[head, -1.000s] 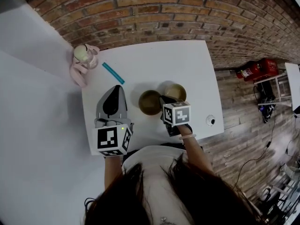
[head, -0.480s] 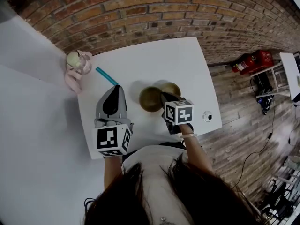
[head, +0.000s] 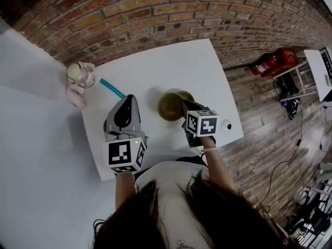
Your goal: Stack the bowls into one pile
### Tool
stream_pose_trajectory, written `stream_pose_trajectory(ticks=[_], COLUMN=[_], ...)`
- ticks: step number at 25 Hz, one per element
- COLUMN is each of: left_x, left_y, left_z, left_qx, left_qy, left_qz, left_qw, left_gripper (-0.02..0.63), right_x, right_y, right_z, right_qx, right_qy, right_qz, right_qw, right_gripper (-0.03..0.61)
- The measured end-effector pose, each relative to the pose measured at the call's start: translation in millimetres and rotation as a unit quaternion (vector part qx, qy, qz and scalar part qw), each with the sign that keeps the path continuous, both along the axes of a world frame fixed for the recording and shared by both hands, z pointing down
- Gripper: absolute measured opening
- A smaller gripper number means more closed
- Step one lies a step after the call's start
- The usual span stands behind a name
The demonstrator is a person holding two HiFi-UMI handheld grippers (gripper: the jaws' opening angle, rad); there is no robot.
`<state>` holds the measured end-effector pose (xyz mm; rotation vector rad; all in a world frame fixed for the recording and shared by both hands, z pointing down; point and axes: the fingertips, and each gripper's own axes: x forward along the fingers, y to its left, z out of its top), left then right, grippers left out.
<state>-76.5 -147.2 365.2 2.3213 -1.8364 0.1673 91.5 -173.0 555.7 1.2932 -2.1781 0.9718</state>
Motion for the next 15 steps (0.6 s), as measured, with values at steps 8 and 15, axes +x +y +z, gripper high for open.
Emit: stream_pose_trajectory(ticks=[8, 15], left_x=[10.2, 21.6], left_y=[-3.4, -7.6], left_z=[1.8, 4.7], left_qx=[-0.002, -0.005], left_qy=[-0.001, 0.000], left_qz=[0.013, 0.024], left_qw=[0.9999, 0.9997], left_gripper=[0.000, 0.000], right_x=[21.4, 39.5], right_y=[-4.0, -4.2], right_z=[-0.9, 3.2], right_qx=[0.003, 0.000], right_qy=[0.002, 0.009], right_qz=[0.029, 0.049], right_qw=[1.000, 0.999], right_gripper=[0.024, 0.025])
